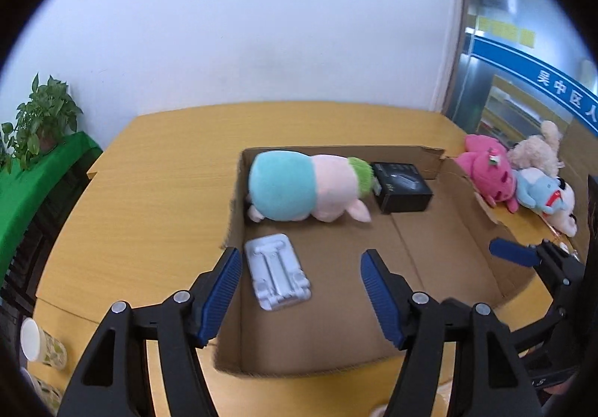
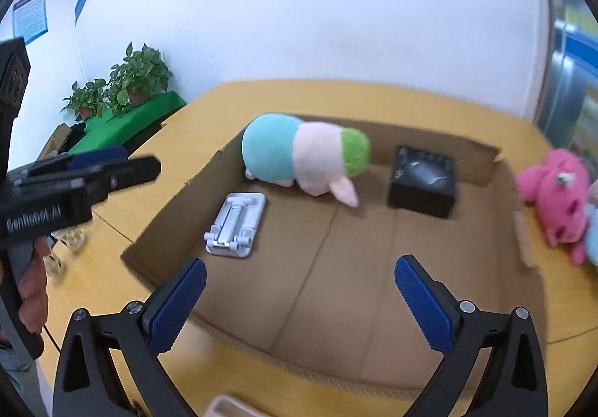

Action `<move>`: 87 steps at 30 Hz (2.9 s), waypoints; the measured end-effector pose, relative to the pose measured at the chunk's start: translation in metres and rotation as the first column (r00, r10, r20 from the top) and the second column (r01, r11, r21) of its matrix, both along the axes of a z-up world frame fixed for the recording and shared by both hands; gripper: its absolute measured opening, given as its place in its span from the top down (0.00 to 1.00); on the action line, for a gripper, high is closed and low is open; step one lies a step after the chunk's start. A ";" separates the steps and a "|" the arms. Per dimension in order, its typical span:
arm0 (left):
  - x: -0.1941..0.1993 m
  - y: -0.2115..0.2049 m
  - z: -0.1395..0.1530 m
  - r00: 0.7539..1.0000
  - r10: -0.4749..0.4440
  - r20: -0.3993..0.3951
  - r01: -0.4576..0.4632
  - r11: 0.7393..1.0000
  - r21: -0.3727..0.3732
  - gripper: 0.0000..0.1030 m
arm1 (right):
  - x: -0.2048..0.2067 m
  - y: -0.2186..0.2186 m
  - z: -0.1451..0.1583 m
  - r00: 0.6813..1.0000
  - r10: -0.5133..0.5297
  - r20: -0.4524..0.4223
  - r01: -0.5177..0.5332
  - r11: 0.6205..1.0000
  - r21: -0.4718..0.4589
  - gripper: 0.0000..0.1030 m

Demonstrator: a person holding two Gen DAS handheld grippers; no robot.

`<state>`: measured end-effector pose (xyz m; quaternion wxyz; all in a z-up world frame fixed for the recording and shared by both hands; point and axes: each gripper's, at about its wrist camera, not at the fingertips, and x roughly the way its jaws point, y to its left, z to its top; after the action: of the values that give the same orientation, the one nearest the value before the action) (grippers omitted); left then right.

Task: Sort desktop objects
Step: 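Move the left gripper to the clear phone case with white bumper, then close the left gripper on the bumper edge of the phone case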

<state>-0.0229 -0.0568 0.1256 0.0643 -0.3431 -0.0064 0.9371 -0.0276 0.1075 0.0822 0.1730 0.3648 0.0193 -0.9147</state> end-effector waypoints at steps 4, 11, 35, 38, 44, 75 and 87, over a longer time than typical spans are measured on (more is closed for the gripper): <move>0.026 0.027 -0.004 0.999 -0.037 -0.019 0.036 0.999 -0.002 0.36 | 0.030 0.014 0.009 0.998 -0.026 -0.048 0.026 1.000 -0.005 0.01; 0.061 0.049 -0.012 0.998 -0.065 0.008 0.064 0.996 0.068 0.36 | 0.060 0.045 0.012 0.997 -0.036 -0.062 0.037 0.999 0.008 0.01; 0.069 0.059 -0.153 0.868 -0.257 0.424 0.135 0.945 0.298 0.38 | 0.093 0.087 -0.125 0.925 0.179 0.335 -0.079 0.954 -0.290 0.00; 0.070 0.067 -0.154 0.863 -0.279 0.422 0.154 0.939 0.306 0.37 | 0.090 0.081 -0.126 0.921 0.202 0.332 -0.103 0.950 -0.294 0.00; 0.074 0.068 -0.142 0.891 -0.256 0.375 0.150 0.945 0.289 0.37 | 0.089 0.079 -0.122 0.929 0.192 0.315 -0.093 0.948 -0.306 0.00; 0.060 0.063 -0.154 0.906 -0.179 0.384 0.081 0.962 0.259 0.73 | 0.070 0.100 -0.122 0.976 -0.048 0.213 0.065 0.995 -0.073 0.46; 0.065 0.057 -0.157 0.908 -0.165 0.386 0.069 0.965 0.252 0.91 | 0.080 0.093 -0.127 0.980 -0.071 0.183 0.066 0.997 0.033 0.92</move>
<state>0.0420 0.0004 -0.0314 0.1576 -0.5189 -0.1084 0.8332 0.0523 0.2003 -0.0452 0.1373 0.4507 0.0028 -0.8820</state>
